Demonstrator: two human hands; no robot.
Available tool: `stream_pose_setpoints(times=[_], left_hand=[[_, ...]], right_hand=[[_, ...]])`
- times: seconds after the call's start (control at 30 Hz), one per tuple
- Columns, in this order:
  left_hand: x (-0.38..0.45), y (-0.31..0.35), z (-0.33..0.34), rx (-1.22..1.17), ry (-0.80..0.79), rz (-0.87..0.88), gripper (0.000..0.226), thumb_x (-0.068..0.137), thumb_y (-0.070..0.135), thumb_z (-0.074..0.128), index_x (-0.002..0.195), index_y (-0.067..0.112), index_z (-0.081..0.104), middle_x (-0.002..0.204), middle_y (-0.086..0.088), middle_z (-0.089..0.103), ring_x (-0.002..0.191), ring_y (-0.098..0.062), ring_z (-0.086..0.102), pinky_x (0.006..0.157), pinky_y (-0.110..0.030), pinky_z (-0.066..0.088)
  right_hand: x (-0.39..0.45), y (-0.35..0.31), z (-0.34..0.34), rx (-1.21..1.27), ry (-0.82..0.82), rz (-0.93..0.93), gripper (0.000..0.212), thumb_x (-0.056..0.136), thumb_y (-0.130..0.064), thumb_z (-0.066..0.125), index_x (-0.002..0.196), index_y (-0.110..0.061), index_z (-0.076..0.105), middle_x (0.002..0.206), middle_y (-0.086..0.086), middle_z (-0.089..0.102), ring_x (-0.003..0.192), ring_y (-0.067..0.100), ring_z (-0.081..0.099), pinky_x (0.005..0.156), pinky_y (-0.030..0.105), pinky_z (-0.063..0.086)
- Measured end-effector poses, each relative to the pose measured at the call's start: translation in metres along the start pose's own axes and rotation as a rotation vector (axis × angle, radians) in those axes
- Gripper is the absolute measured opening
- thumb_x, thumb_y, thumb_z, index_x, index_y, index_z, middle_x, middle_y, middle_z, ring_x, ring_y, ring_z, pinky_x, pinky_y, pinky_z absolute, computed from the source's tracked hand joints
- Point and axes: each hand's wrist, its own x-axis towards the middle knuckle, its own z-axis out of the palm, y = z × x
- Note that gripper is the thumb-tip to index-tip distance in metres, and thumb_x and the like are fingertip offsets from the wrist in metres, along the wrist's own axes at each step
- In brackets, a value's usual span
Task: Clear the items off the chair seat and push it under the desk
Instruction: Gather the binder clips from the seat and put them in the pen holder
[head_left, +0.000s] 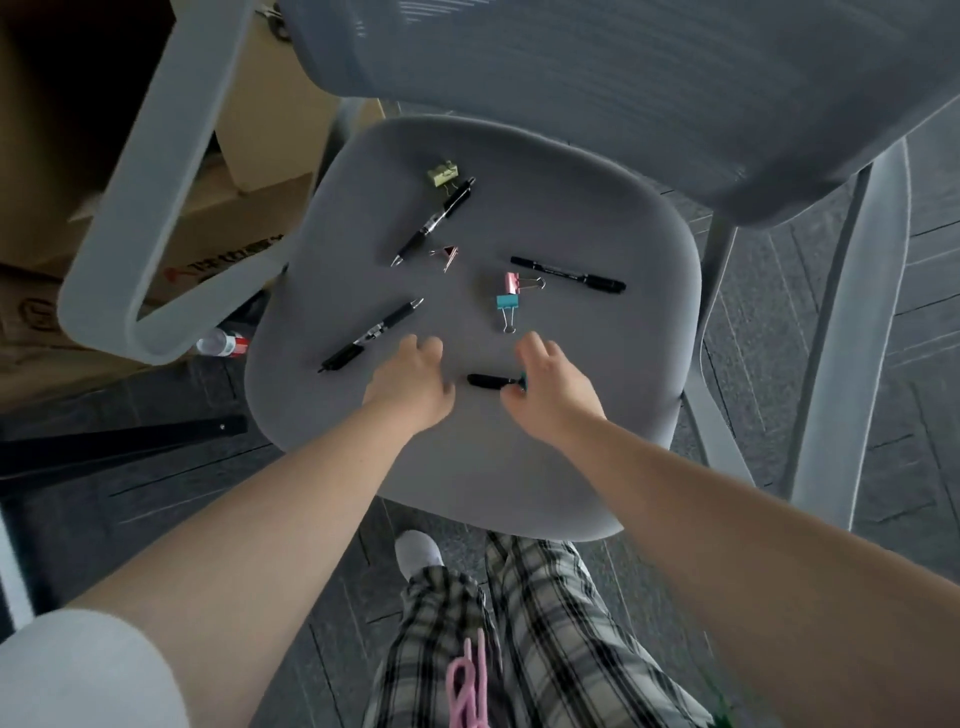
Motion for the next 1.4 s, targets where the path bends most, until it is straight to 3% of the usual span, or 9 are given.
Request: stream_pose_setpoints(times=[0.17,0.4,0.53,0.73,0.8,0.9,1.03,1.17,1.4], left_hand=[[0.011,0.016,-0.032,-0.139,0.135,0.043,0.014,0.083,-0.005,0.042,0.092,0.006,0.04,0.109,-0.021,0.051,0.078,-0.035,0.045,0.064,-0.036,0.031],[0.048,0.028,-0.061,-0.236,0.185,0.058,0.056,0.084,-0.005,0.038,0.134,0.019,0.034,0.135,-0.011,0.035,0.097,-0.039,0.053,0.079,-0.039,0.039],[0.071,0.033,-0.06,-0.206,0.239,0.1,0.062,0.082,-0.007,0.041,0.137,0.022,0.033,0.145,-0.007,0.021,0.092,-0.036,0.053,0.077,-0.039,0.046],[0.092,0.036,-0.043,-0.046,0.24,0.19,0.037,0.093,0.014,0.051,0.129,0.009,0.041,0.134,-0.02,0.033,0.09,-0.04,0.058,0.069,-0.043,0.045],[0.094,0.035,-0.041,-0.01,0.189,0.14,0.027,0.091,0.007,0.053,0.117,0.006,0.044,0.126,-0.019,0.036,0.074,-0.037,0.051,0.063,-0.039,0.039],[0.093,0.037,-0.041,-0.042,0.149,0.063,0.026,0.085,-0.008,0.046,0.107,0.006,0.043,0.117,-0.02,0.039,0.07,-0.035,0.044,0.063,-0.039,0.037],[0.091,0.043,-0.054,-0.207,0.28,0.103,0.019,0.084,-0.009,0.04,0.098,0.004,0.043,0.11,-0.02,0.046,0.074,-0.034,0.046,0.064,-0.037,0.035],[0.108,0.047,-0.084,-0.355,0.479,0.082,0.021,0.095,0.008,0.035,0.112,0.002,0.044,0.114,-0.019,0.049,0.088,-0.036,0.049,0.072,-0.038,0.037],[0.159,0.034,-0.105,-0.183,0.361,0.032,0.05,0.094,0.024,0.049,0.14,0.016,0.032,0.131,-0.021,0.046,0.116,-0.04,0.05,0.093,-0.045,0.043]], right_hand=[[0.033,-0.011,-0.022,0.077,0.105,0.193,0.017,0.089,-0.016,0.037,0.094,-0.006,0.05,0.112,0.012,0.051,0.093,0.035,0.053,0.069,0.033,0.037],[0.075,-0.023,-0.022,0.169,0.119,0.277,0.046,0.089,-0.047,0.054,0.111,-0.009,0.043,0.111,0.007,0.061,0.095,0.032,0.061,0.064,0.033,0.041],[0.088,-0.021,-0.017,0.179,0.094,0.284,0.047,0.087,-0.042,0.062,0.115,-0.007,0.045,0.113,0.006,0.062,0.098,0.03,0.063,0.064,0.032,0.04],[0.092,-0.01,-0.012,0.156,0.09,0.263,0.026,0.089,-0.024,0.055,0.106,-0.006,0.048,0.103,0.011,0.064,0.076,0.028,0.052,0.061,0.031,0.039],[0.091,-0.007,-0.013,0.17,0.087,0.248,0.021,0.086,-0.023,0.055,0.098,-0.009,0.045,0.098,0.01,0.062,0.075,0.029,0.053,0.059,0.03,0.038],[0.086,-0.005,-0.02,0.195,0.109,0.196,0.02,0.084,-0.023,0.055,0.09,-0.011,0.04,0.089,0.005,0.053,0.075,0.028,0.052,0.058,0.029,0.037],[0.086,-0.004,-0.036,0.22,0.192,0.059,0.021,0.086,-0.025,0.058,0.094,-0.008,0.047,0.097,0.004,0.051,0.077,0.024,0.05,0.062,0.03,0.04],[0.098,-0.015,-0.042,0.195,0.205,0.001,0.025,0.087,-0.023,0.059,0.102,-0.004,0.051,0.111,0.011,0.05,0.079,0.029,0.05,0.064,0.032,0.041],[0.113,-0.028,-0.032,0.043,0.11,0.007,0.029,0.09,-0.021,0.055,0.11,-0.002,0.048,0.116,0.015,0.051,0.095,0.038,0.057,0.063,0.034,0.038]])
